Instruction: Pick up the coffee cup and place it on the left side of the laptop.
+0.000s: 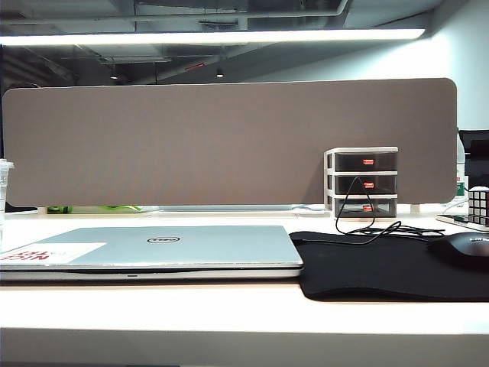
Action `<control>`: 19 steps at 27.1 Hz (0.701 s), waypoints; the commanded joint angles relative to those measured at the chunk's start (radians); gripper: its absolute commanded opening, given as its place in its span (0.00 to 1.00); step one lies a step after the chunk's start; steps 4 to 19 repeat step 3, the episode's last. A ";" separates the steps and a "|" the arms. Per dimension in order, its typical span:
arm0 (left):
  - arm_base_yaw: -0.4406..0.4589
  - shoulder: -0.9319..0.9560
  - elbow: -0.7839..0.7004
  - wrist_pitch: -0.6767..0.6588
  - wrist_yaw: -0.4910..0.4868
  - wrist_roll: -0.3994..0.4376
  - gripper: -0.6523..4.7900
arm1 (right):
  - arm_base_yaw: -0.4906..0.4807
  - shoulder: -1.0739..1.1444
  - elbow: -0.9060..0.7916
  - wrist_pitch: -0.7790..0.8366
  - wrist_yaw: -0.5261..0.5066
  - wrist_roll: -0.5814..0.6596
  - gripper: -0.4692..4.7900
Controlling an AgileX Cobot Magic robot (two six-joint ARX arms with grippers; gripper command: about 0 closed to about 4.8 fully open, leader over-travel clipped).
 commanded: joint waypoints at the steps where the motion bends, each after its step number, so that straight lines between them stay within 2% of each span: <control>1: 0.001 0.000 0.002 0.008 0.004 -0.003 0.11 | 0.000 -0.001 -0.005 0.013 -0.002 -0.003 0.09; 19: 0.001 0.000 0.002 0.008 0.004 -0.003 0.11 | 0.000 -0.001 -0.005 0.013 -0.002 -0.003 0.09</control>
